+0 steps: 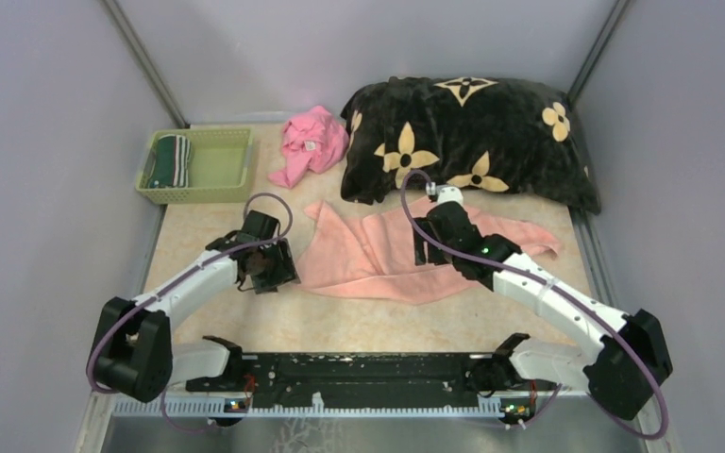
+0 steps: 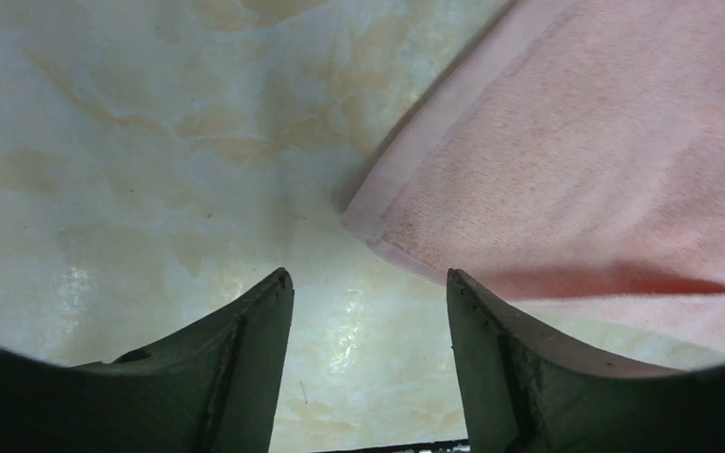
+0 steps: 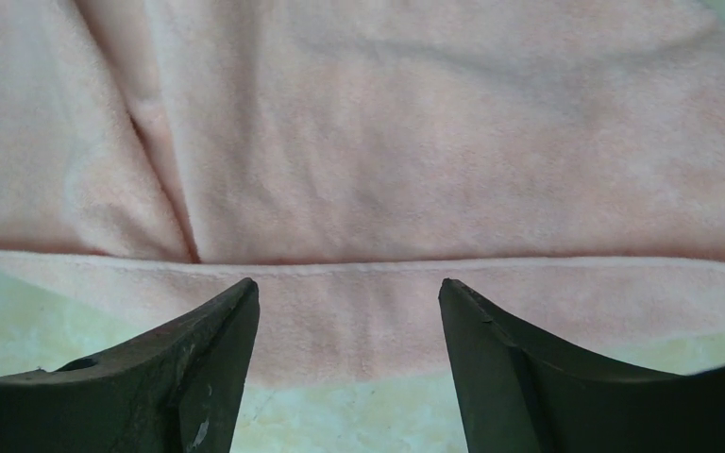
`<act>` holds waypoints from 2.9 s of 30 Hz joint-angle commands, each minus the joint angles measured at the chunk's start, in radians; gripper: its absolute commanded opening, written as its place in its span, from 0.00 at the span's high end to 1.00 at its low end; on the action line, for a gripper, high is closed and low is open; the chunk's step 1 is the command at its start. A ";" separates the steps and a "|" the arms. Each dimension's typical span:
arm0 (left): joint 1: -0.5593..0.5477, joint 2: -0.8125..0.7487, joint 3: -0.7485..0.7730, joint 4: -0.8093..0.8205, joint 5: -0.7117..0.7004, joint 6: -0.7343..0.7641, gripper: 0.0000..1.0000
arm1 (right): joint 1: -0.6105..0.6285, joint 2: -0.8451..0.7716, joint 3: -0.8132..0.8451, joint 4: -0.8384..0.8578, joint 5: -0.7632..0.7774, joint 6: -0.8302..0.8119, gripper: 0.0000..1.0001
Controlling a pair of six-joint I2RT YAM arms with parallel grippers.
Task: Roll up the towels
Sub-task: Flatten out the towel at the center of the board.
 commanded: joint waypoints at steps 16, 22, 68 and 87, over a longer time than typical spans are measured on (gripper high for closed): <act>-0.168 0.279 0.130 -0.052 -0.273 -0.154 0.55 | -0.065 -0.177 -0.105 0.066 0.062 0.009 0.28; -0.177 0.318 0.111 -0.056 -0.319 -0.182 0.81 | -0.075 -0.185 -0.103 0.063 0.060 0.007 0.27; 0.256 -0.233 0.154 0.015 -0.520 0.331 1.00 | -0.533 0.297 -0.053 0.037 -0.064 0.286 0.47; 0.255 -0.253 0.155 0.022 -0.490 0.332 1.00 | -0.671 0.199 0.099 -0.180 0.010 0.220 0.34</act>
